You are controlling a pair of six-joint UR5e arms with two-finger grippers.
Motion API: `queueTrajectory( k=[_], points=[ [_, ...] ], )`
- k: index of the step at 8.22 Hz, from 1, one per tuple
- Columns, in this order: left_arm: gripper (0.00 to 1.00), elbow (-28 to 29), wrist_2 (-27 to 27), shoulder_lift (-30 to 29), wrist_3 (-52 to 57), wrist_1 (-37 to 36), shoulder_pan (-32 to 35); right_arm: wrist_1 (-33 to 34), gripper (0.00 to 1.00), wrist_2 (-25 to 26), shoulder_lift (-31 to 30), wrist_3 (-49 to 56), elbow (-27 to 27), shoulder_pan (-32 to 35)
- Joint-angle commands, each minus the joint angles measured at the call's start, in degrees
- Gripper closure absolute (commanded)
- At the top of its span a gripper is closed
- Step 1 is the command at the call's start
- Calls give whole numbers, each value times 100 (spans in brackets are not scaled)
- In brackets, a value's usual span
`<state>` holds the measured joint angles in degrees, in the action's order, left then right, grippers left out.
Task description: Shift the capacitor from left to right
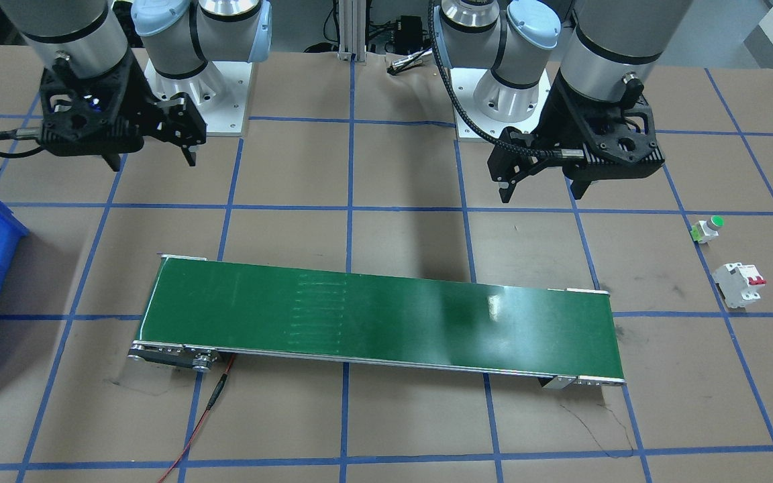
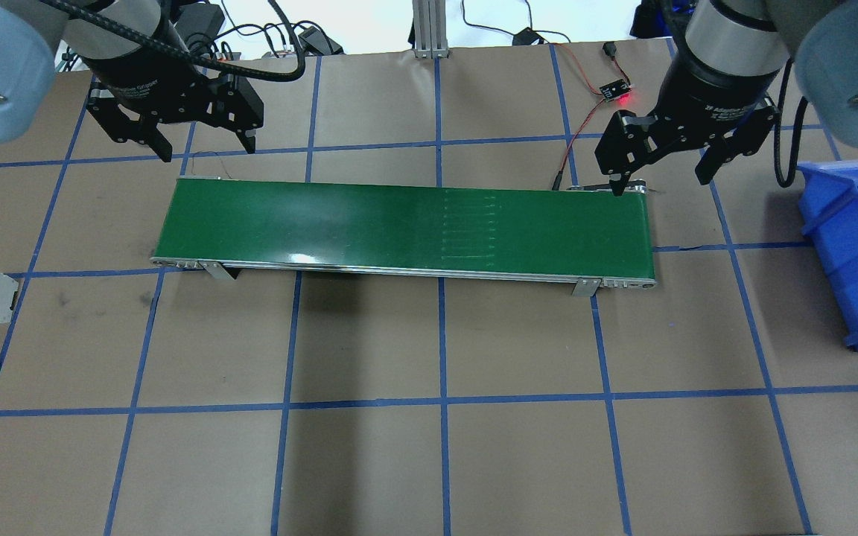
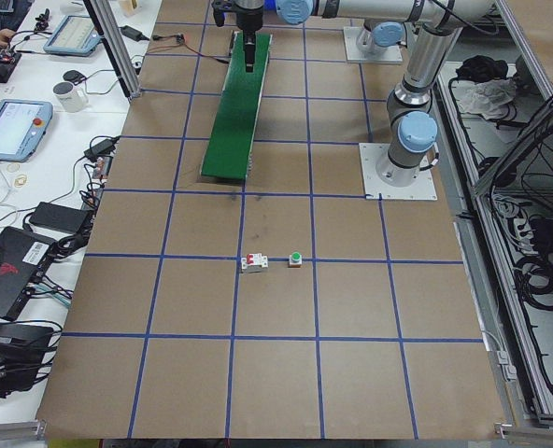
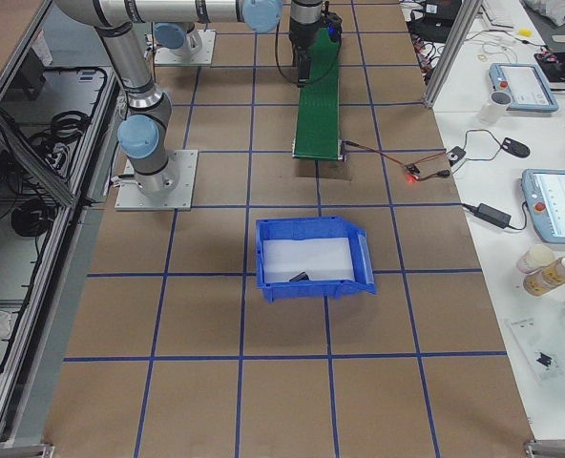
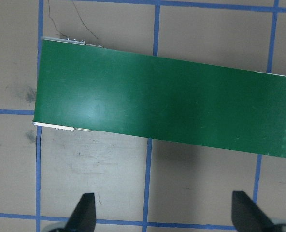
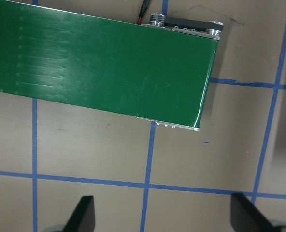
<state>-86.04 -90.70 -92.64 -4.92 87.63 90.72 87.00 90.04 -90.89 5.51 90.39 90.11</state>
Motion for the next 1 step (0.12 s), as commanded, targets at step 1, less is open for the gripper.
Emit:
queueTrajectory(
  k=[1],
  points=[
    [0,0,0,0,0,0,-2,1,0,-92,-25,-182,-4,103]
  ],
)
